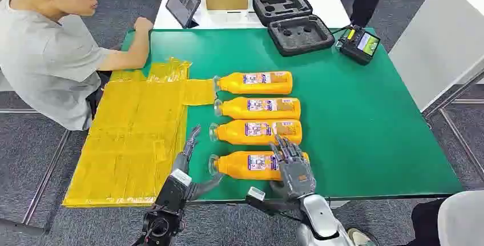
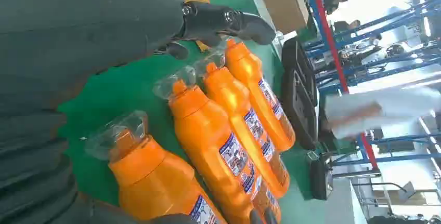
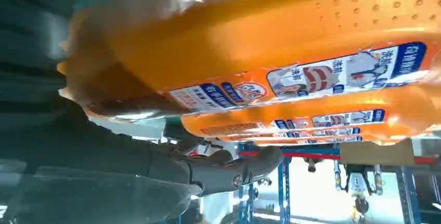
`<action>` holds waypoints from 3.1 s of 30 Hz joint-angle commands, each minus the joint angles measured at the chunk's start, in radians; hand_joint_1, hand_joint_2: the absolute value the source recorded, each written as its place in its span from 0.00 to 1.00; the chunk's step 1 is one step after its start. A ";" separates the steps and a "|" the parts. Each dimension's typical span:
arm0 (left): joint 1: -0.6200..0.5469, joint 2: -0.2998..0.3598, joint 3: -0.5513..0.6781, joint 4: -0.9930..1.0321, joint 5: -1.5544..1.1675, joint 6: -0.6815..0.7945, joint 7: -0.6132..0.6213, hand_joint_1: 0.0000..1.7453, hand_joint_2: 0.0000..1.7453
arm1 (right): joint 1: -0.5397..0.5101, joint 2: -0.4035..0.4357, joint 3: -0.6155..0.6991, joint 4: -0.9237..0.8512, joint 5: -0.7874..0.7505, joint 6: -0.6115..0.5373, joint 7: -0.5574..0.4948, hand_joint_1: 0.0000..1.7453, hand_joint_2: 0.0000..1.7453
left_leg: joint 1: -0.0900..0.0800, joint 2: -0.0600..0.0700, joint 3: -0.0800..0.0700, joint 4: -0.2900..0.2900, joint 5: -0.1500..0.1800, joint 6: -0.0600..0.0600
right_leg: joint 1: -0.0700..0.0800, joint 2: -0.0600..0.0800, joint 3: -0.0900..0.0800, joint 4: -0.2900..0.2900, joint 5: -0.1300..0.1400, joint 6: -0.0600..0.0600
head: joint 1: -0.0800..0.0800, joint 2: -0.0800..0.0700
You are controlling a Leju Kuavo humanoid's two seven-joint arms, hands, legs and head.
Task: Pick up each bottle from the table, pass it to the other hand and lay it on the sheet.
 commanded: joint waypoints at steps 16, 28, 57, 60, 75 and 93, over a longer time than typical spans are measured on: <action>-0.031 0.011 -0.020 0.049 0.004 -0.011 0.004 0.00 1.00 | -0.055 0.005 -0.039 0.158 -0.053 0.135 -0.030 0.98 1.00 | 0.001 -0.002 0.008 -0.001 -0.001 -0.001 | 0.001 -0.001 0.008 -0.001 -0.001 -0.001 | 0.000 0.000; -0.017 0.017 -0.028 0.036 0.006 -0.005 0.004 0.00 1.00 | -0.048 0.017 -0.093 0.211 -0.145 0.169 -0.103 1.00 1.00 | 0.001 -0.003 0.011 -0.001 -0.001 -0.001 | 0.001 -0.002 0.012 -0.002 -0.001 -0.001 | 0.000 0.000; 0.017 -0.098 0.089 -0.053 0.313 0.082 0.004 0.00 1.00 | -0.019 0.058 -0.201 0.136 -0.705 0.216 -0.449 1.00 1.00 | 0.002 0.002 0.021 -0.001 -0.004 -0.001 | 0.002 0.003 0.020 -0.003 -0.001 -0.002 | 0.000 0.000; -0.018 -0.091 0.051 0.051 0.391 0.065 0.009 0.00 1.00 | -0.011 0.062 -0.202 0.119 -0.732 0.199 -0.470 1.00 1.00 | 0.002 -0.001 0.022 -0.003 -0.004 -0.001 | 0.001 0.000 0.021 -0.004 -0.002 -0.002 | 0.000 0.000; -0.062 -0.077 -0.044 0.217 0.529 -0.014 0.100 0.00 1.00 | 0.002 0.056 -0.151 0.098 -0.808 0.138 -0.490 1.00 1.00 | 0.001 0.002 0.014 -0.001 -0.004 0.000 | 0.001 0.003 0.013 -0.002 -0.002 -0.001 | 0.000 0.000; -0.089 -0.072 -0.118 0.221 0.546 -0.103 0.121 0.00 1.00 | -0.019 0.059 -0.078 0.142 -0.794 0.107 -0.490 1.00 1.00 | 0.002 0.003 0.013 0.000 -0.005 0.000 | 0.001 0.005 0.013 -0.002 -0.002 -0.001 | 0.000 0.000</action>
